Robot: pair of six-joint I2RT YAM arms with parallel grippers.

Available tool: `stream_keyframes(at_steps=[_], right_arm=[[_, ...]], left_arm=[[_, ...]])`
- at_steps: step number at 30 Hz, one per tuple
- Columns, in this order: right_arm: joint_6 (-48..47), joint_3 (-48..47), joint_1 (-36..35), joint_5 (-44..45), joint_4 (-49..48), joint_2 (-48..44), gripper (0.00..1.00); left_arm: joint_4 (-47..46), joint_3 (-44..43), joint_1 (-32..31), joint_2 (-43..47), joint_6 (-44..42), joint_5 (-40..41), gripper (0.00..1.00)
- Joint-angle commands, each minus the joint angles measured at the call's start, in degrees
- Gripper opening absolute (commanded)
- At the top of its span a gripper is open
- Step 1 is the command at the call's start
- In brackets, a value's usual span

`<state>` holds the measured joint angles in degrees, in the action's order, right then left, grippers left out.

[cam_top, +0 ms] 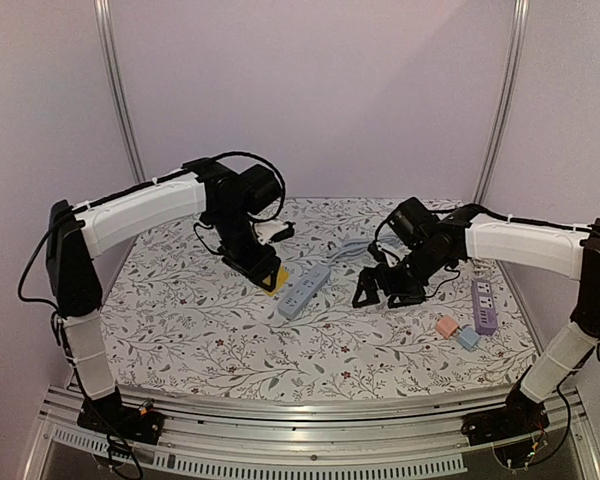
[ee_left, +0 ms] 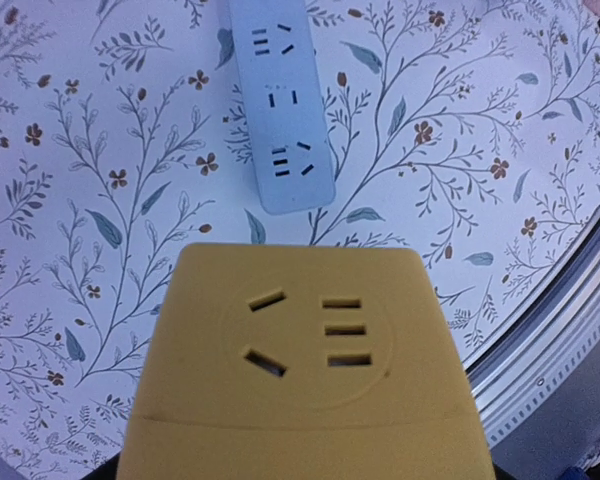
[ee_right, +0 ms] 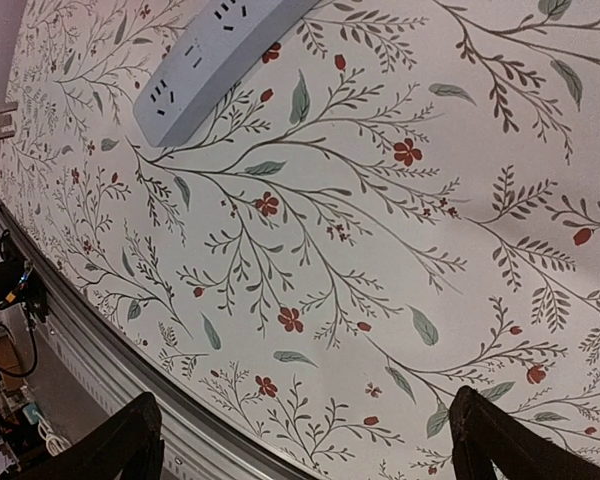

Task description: Insert the plug

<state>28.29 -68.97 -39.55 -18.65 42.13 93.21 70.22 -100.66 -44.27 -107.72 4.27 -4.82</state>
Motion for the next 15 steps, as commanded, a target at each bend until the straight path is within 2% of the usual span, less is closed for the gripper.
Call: stream_keyframes(at_steps=[1,4,15], right_arm=[[0.6,1.8,0.3,1.4,-1.3,-2.6,0.99],[0.5,2.5,0.3,1.6,-1.4,-3.5,0.99],[1.1,5.7,0.4,2.8,-2.4,-6.9,0.99]], left_arm=[[3.7,-4.3,0.7,-5.9,6.7,-11.2,0.0],[3.2,-5.0,1.6,-8.6,9.6,-19.9,0.0],[-0.8,-6.6,3.8,-9.3,10.4,-27.6,0.0]])
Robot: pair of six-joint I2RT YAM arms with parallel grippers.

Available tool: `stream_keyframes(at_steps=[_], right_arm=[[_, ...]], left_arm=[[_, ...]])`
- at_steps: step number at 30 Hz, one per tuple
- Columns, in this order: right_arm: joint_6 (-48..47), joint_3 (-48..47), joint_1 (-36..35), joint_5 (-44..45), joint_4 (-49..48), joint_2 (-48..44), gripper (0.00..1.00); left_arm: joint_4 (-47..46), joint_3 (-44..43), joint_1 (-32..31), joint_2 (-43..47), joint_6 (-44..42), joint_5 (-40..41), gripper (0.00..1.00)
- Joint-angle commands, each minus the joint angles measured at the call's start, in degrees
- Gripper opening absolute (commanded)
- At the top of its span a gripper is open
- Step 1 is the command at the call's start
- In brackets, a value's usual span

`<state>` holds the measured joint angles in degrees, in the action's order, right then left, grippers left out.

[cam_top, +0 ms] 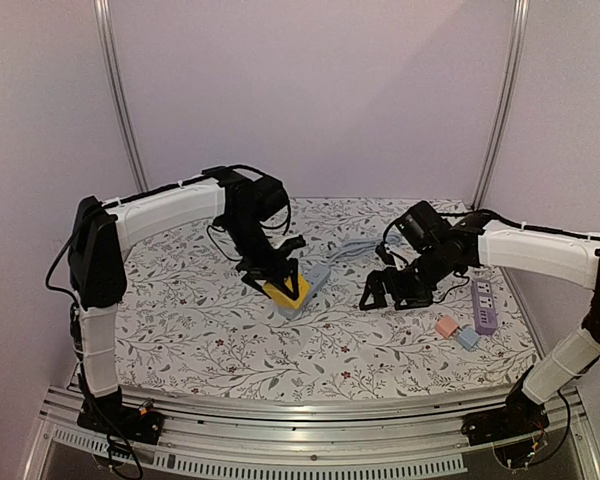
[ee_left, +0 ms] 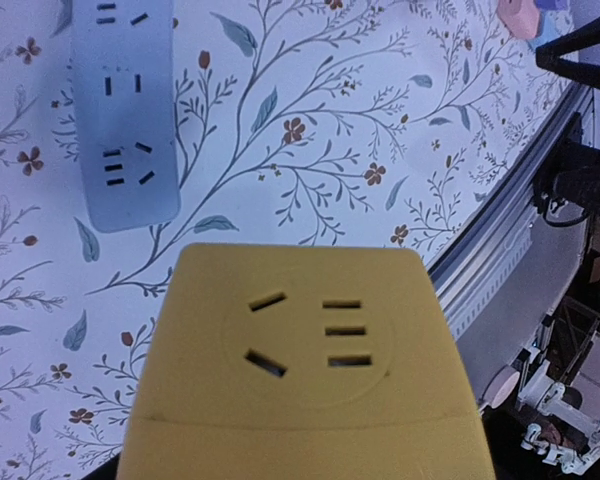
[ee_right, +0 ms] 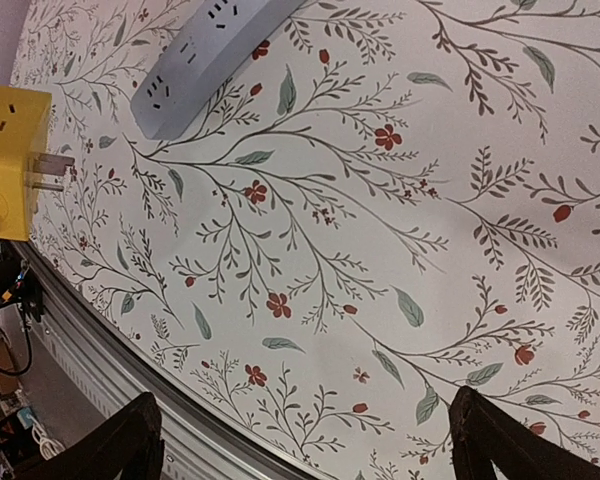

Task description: Insert the plug

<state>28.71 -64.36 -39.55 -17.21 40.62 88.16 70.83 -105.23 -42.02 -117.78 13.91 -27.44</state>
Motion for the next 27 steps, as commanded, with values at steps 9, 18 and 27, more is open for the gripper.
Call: stream_keyframes(at_steps=[9,18,27], right_arm=[[-0.4,2.1,0.4,2.1,-0.9,-3.2,0.99],[0.1,3.7,0.4,3.2,0.0,-6.7,0.99],[0.3,4.1,0.4,4.0,1.3,-8.7,0.99]], left_arm=[[-6.1,-0.4,2.6,2.3,-0.7,-10.6,0.0],[1.9,-7.4,2.7,-1.7,-2.7,5.1,0.0],[6.6,-17.1,0.2,-8.3,-3.6,16.9,0.0]])
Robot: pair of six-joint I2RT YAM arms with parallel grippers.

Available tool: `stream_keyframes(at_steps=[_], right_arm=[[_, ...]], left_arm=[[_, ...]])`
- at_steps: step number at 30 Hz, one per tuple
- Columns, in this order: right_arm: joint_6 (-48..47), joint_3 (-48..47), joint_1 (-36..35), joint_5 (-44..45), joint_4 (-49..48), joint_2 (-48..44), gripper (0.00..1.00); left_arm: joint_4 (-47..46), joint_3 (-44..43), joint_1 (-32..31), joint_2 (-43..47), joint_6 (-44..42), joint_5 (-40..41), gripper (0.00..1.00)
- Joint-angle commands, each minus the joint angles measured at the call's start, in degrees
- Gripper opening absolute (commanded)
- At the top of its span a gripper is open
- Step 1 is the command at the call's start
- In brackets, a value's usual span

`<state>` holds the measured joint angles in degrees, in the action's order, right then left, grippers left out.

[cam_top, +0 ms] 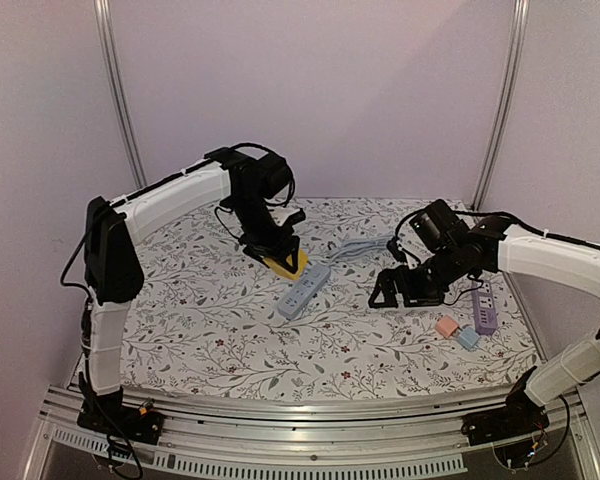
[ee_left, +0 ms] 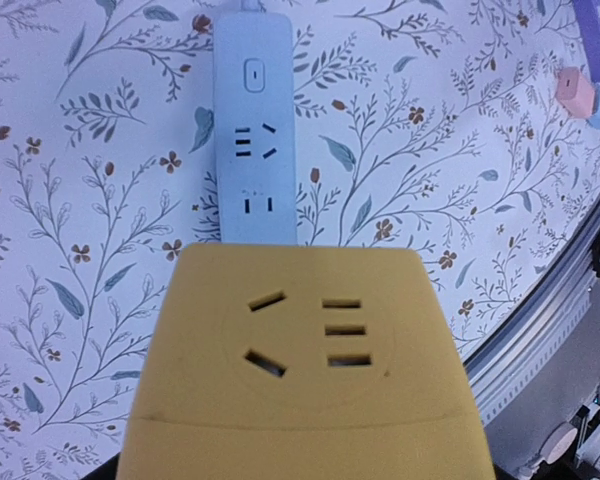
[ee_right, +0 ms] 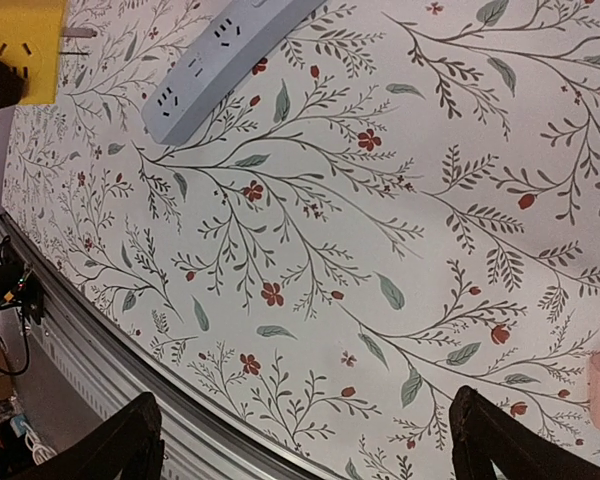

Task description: Insert the plug

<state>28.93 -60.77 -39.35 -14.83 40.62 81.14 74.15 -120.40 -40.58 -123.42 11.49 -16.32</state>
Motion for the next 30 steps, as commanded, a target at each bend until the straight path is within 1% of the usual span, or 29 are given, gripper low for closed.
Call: stream_keyframes(at_steps=[1,7,15,26,30], right_arm=[[0.2,0.6,0.2,1.7,1.5,-1.8,0.99],[1.2,1.3,0.2,2.0,1.6,-2.7,0.99],[2.2,2.2,0.2,2.1,0.6,-2.8,0.99],[3.1,1.9,0.1,2.3,0.3,-2.1,0.99],[3.6,2.0,0.2,2.3,0.4,-2.3,0.99]], left_arm=[[3.7,-2.4,-1.4,-3.4,-1.1,7.5,0.0],[5.3,-4.0,-2.5,-6.0,0.1,12.8,0.0],[5.4,-3.8,-3.3,-7.5,-1.3,11.7,0.0],[5.5,-3.1,-5.6,-9.0,-1.6,12.9,0.0],[6.4,-2.3,-6.6,-9.2,-1.4,14.7,0.0]])
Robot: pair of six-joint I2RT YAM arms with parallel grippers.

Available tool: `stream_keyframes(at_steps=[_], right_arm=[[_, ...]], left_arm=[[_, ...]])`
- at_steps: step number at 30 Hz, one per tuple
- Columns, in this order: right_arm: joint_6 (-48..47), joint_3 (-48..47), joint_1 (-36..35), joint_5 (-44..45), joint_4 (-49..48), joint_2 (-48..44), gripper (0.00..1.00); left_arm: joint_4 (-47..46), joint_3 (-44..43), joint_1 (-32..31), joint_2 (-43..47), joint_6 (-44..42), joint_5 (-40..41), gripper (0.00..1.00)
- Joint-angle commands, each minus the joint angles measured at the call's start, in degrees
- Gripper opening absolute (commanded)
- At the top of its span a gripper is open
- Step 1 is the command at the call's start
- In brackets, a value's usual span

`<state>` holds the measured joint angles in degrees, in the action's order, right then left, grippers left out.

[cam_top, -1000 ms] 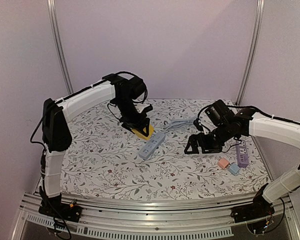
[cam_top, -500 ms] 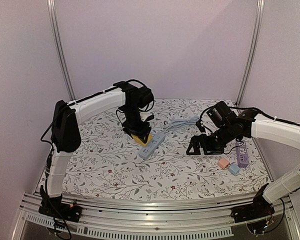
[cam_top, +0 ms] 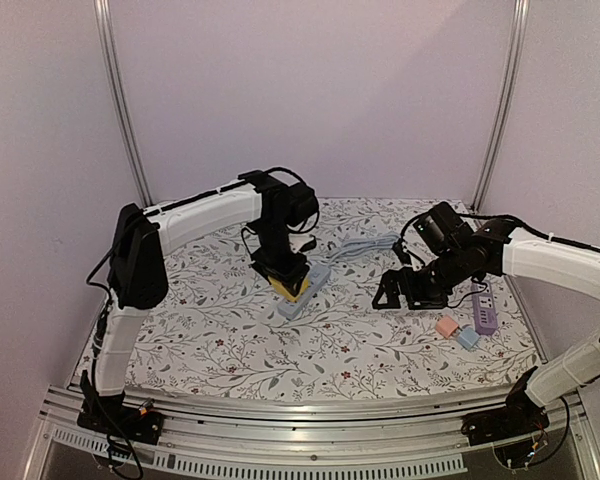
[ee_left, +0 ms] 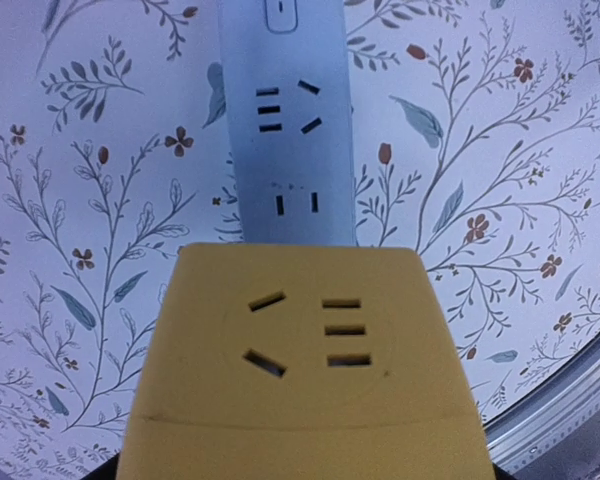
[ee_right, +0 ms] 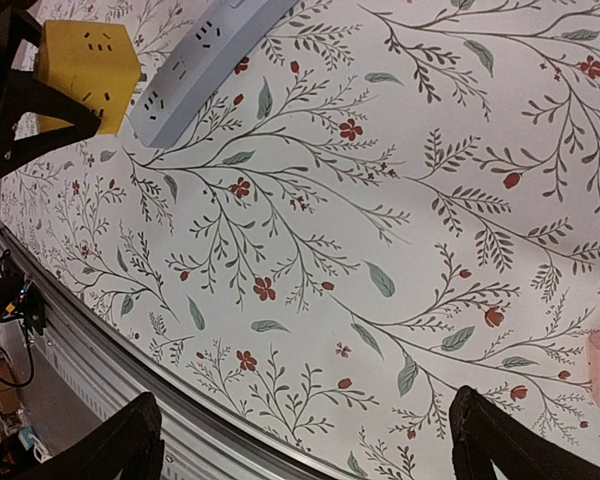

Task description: Insert the plug

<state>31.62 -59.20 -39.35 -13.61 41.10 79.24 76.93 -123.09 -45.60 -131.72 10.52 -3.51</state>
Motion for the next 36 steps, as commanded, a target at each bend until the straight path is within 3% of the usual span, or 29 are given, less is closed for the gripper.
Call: stream_keyframes(at_steps=[1,36], right_arm=[[1.1,0.5,0.2,1.0,0.0,-0.4,0.99],[3.4,1.8,0.1,0.7,-0.1,-1.7,0.99]], left_arm=[[3.7,0.7,-1.7,-0.8,-0.3,2.5,0.0],[6.1,1.7,-3.3,-4.2,2.1,3.3,0.0]])
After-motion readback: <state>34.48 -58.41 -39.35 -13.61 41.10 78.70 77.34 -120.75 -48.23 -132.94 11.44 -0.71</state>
